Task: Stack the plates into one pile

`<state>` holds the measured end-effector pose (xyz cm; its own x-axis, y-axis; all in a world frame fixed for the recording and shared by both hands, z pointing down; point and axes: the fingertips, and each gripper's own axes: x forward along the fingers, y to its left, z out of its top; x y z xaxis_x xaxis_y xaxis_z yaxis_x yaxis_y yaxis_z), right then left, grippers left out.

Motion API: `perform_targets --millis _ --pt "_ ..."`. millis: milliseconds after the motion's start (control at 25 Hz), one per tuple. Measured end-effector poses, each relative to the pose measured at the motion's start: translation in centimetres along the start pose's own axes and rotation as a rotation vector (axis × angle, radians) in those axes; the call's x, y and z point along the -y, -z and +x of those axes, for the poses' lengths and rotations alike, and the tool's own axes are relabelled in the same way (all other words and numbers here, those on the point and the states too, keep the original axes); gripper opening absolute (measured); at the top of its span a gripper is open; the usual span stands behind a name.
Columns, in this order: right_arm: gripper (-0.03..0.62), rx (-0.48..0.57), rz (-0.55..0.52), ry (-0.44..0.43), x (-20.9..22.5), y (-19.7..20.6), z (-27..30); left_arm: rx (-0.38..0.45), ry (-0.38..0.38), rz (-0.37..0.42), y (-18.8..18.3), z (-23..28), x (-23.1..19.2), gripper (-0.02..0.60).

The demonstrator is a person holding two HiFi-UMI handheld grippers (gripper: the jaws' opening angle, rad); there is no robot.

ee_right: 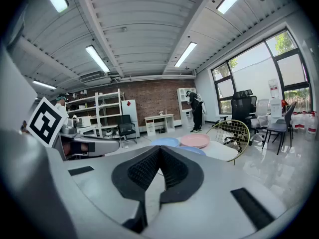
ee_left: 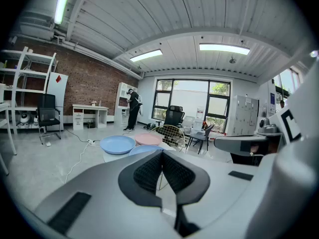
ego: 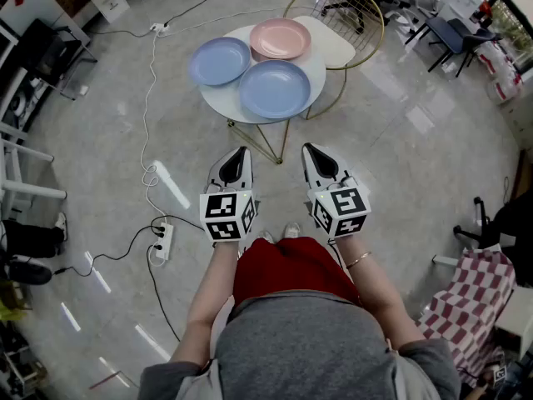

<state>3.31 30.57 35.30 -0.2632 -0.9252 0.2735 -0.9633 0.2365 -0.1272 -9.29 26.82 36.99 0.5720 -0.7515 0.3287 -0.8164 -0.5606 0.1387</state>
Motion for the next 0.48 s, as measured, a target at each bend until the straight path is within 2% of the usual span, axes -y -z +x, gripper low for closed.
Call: perform_targets --millis 200,480 --pt "0.028 0.004 -0.001 0.002 0.7 -0.1 -0.1 -0.001 0.001 -0.018 -0.1 0.3 0.3 0.015" --pt "0.029 0.024 0.030 -0.006 2.1 -0.2 -0.2 -0.004 -0.007 0.011 -0.5 1.0 1.3 0.015"
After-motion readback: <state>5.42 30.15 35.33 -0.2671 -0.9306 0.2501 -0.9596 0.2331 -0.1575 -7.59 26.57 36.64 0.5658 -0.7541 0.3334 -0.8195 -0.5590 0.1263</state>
